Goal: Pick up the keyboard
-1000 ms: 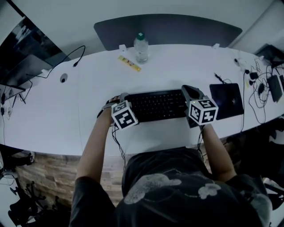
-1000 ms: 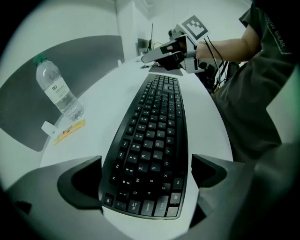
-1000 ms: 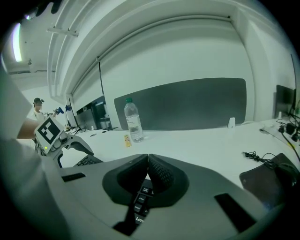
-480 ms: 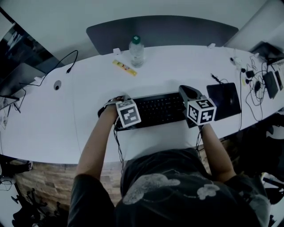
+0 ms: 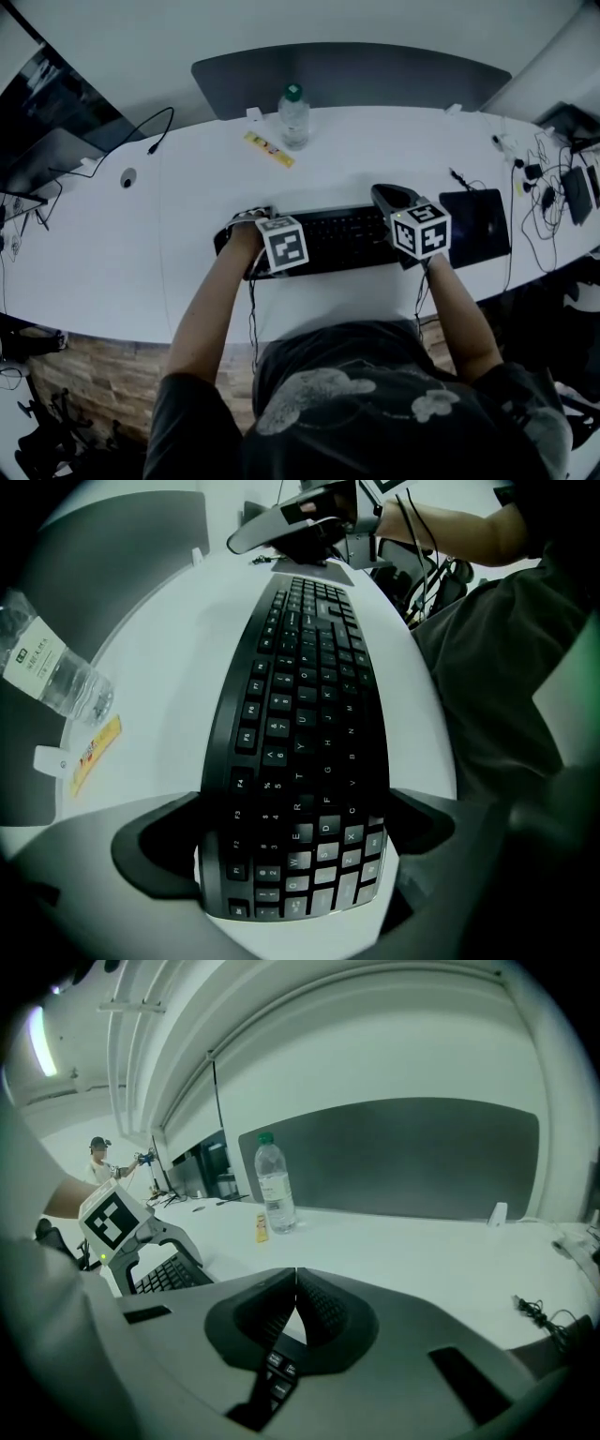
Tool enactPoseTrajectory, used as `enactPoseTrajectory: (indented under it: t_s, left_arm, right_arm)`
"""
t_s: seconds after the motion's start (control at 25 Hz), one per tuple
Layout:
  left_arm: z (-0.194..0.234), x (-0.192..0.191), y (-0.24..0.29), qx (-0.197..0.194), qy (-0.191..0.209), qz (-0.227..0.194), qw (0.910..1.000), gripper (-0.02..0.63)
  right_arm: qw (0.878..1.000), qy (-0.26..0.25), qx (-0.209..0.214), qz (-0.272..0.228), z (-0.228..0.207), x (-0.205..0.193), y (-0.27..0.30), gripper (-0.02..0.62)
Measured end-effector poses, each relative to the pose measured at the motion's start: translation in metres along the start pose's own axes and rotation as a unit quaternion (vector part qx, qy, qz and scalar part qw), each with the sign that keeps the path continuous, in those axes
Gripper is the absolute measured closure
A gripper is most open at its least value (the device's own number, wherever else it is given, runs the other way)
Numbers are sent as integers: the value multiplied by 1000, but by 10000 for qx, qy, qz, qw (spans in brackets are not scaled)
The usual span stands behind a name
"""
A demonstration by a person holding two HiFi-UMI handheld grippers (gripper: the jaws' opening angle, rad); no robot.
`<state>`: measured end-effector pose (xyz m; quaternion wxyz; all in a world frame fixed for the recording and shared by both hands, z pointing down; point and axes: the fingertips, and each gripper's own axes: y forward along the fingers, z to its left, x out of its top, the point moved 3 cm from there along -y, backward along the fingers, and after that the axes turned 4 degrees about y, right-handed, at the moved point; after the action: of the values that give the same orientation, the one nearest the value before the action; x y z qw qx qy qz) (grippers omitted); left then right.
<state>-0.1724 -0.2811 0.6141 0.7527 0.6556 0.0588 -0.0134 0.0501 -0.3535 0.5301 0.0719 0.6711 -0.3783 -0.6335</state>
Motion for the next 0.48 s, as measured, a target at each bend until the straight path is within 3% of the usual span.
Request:
enactPoseTrajectory:
  t_s: [0.12,0.24,0.36,0.48]
  left_arm:
    - [-1,-2,-2,53,5,60,10000,18]
    - [-3,-1,-4,237,45,-71,9997,18]
    - [-2,-1,-6,385,46,-83,9992,18]
    - [-3,0,-7,490,68,-76,9987,18]
  right_arm:
    - [9971,-149,514,547,0,-2,11,573]
    - [9809,-375,1433,1257,8,-5,23,488]
    - [9452,-826,2426,2025,19,-10,37,434]
    - [8936,-859,3374,2834,37,-18,47,369]
